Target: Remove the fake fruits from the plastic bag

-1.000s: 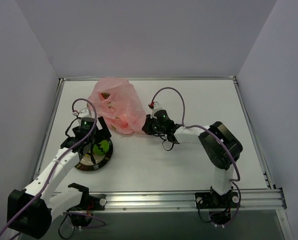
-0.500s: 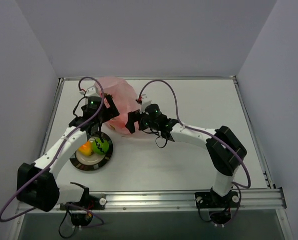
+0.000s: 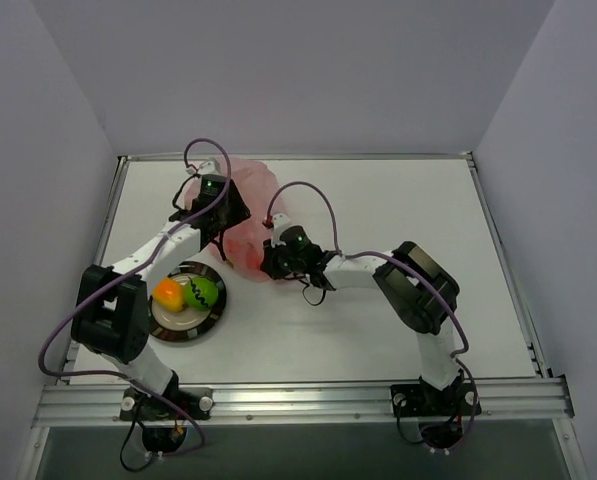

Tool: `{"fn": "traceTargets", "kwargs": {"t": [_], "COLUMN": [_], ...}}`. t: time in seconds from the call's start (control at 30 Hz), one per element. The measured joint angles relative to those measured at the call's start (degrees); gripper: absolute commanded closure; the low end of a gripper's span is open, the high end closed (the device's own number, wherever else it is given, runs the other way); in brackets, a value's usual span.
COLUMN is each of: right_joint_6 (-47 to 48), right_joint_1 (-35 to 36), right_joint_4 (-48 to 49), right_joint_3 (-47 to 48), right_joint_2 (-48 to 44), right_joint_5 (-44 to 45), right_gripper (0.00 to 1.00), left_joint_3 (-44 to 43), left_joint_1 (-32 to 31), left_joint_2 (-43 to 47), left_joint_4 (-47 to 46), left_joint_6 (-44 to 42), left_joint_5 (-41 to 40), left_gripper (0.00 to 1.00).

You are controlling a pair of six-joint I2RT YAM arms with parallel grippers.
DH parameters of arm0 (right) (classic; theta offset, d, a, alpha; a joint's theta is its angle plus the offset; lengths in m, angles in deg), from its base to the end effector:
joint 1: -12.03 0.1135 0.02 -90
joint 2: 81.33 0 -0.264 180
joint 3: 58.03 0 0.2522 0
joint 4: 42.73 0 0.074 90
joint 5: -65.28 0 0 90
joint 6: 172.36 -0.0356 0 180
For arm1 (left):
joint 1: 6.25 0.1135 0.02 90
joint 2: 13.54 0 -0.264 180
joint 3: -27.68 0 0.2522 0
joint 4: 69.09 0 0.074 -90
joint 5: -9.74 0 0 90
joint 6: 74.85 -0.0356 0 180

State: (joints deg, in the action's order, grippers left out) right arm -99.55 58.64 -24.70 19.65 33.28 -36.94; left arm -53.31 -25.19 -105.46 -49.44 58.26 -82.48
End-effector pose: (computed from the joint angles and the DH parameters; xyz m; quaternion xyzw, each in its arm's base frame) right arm 0.2930 0.3209 0.1667 -0.2653 0.7668 0.3790 0.4450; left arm 0.3512 -0.1191 0.2738 -0.1912 0.8471 -0.2410 0.4333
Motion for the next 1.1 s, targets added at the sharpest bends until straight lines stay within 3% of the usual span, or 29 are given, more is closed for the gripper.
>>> {"fn": "traceTargets", "kwargs": {"t": [0.2, 0.4, 0.47, 0.63, 0.77, 1.0, 1.1], "right_joint_6": [-3.0, -5.3, -5.6, -7.0, -7.5, -8.1, -8.3], "right_joint_1": [2.1, 6.8, 8.6, 12.5, 13.8, 14.3, 14.3], "right_joint_4": [3.9, 7.2, 8.0, 8.5, 8.5, 8.5, 8.6], "right_joint_3": [-7.6, -10.6, -11.1, -12.6, -13.0, -13.0, -13.0], "right_joint_2": [-3.8, -9.1, -9.9, -10.2, -10.2, -10.2, -10.2], "right_joint_5": [1.9, 6.8, 8.2, 10.3, 11.8, 12.8, 12.9], "right_gripper": [1.00, 1.00, 1.00, 1.00, 1.00, 1.00, 1.00], "left_joint_3": [-1.0, -4.8, -6.1, -8.2, -11.3, -13.7, -14.0], "left_joint_1": [-0.1, -0.3, -0.5, -0.5, -0.5, -0.5, -0.4], "left_joint_2": [-5.2, -10.4, -11.8, -14.4, -17.1, -20.8, -21.7], "left_joint_4": [-1.0, -1.0, -1.0, -1.1, -1.6, -2.8, -2.7], "left_joint_6": [0.8, 0.1, -0.9, -5.7, -10.2, -14.6, -14.4], "left_joint_5": [-1.4, -6.6, -9.3, -16.3, -19.8, -21.8, -21.7], "left_gripper": [0.78, 0.82, 0.78, 0.55, 0.47, 0.46, 0.55]}}
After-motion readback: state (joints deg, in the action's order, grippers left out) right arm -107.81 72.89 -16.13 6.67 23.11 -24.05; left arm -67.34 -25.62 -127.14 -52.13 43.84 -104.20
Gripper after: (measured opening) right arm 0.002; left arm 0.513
